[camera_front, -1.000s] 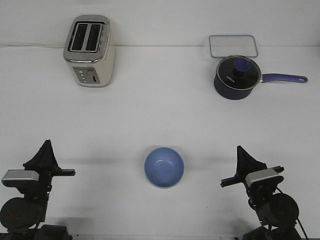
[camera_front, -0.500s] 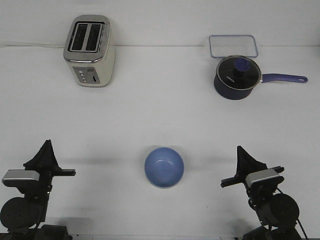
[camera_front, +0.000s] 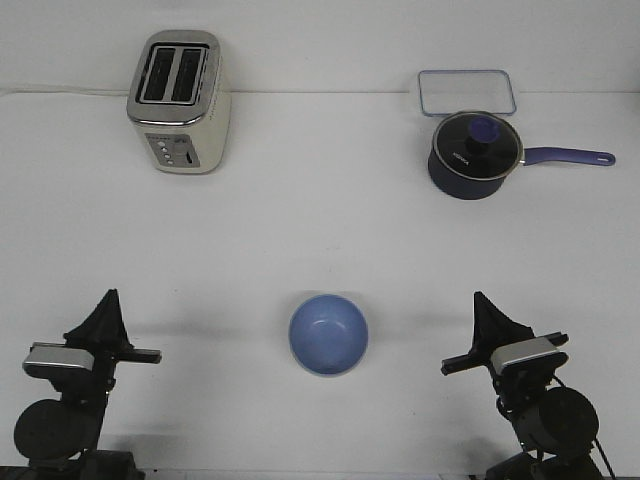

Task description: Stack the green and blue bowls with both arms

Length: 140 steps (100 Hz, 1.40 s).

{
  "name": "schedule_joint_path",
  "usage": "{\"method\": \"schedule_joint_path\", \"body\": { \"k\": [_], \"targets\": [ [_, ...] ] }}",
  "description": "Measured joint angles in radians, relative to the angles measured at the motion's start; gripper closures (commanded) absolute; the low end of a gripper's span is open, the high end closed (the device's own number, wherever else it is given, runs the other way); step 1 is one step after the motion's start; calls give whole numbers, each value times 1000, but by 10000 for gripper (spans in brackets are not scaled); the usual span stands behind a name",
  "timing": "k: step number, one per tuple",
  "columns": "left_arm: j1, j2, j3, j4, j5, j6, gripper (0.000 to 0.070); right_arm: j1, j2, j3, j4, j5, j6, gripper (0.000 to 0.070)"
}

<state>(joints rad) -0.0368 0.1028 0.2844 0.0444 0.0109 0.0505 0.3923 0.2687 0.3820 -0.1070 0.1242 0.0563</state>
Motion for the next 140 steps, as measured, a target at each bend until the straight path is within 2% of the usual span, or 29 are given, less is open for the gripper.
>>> {"method": "schedule_joint_path", "body": {
  "k": [9,30,46,72,140],
  "targets": [
    [25,-63,-84,-6,39,-5,686,0,0,0,0,0,0,700],
    [33,-97,-187,-11,44,-41,686,0,0,0,1,0,0,700],
    [33,-98,-253,72,42,-57,686,0,0,0,2,0,0,700],
    [33,-98,-252,75,43,-117,686,0,0,0,5,0,0,700],
    [33,-98,-252,76,43,-121,686,0,0,0,7,0,0,700]
  ]
}}
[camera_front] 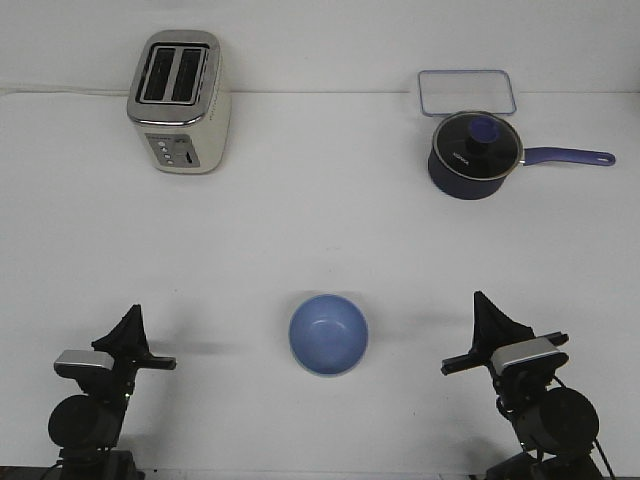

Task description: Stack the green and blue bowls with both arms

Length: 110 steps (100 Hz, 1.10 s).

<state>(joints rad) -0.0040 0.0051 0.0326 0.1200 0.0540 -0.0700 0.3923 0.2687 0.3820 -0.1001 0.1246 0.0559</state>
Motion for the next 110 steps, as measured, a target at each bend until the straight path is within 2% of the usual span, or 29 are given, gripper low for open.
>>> {"method": "schedule_joint_path", "body": {
  "k": [12,23,40,49,62,66,110],
  "targets": [
    [0,0,0,0,0,0,686,-20,-16,0,0,10,-43,700],
    [0,0,0,0,0,0,686,-101,-63,-27,13,10,-120,700],
    [0,0,0,0,0,0,686,-257,-185,-182,3,-18,-219,700],
    [0,0,0,0,0,0,686,-298,-259,-272,0,-34,-261,700],
    [0,0,0,-1,0,0,686,-325,-267,-368,43,-44,-288,700],
    [0,0,0,0,0,0,686,-330,-266,-367,7,-47,-294,700],
    [0,0,0,-2,0,0,686,-333,-267,-367,42,-46,-322,700]
  ]
}}
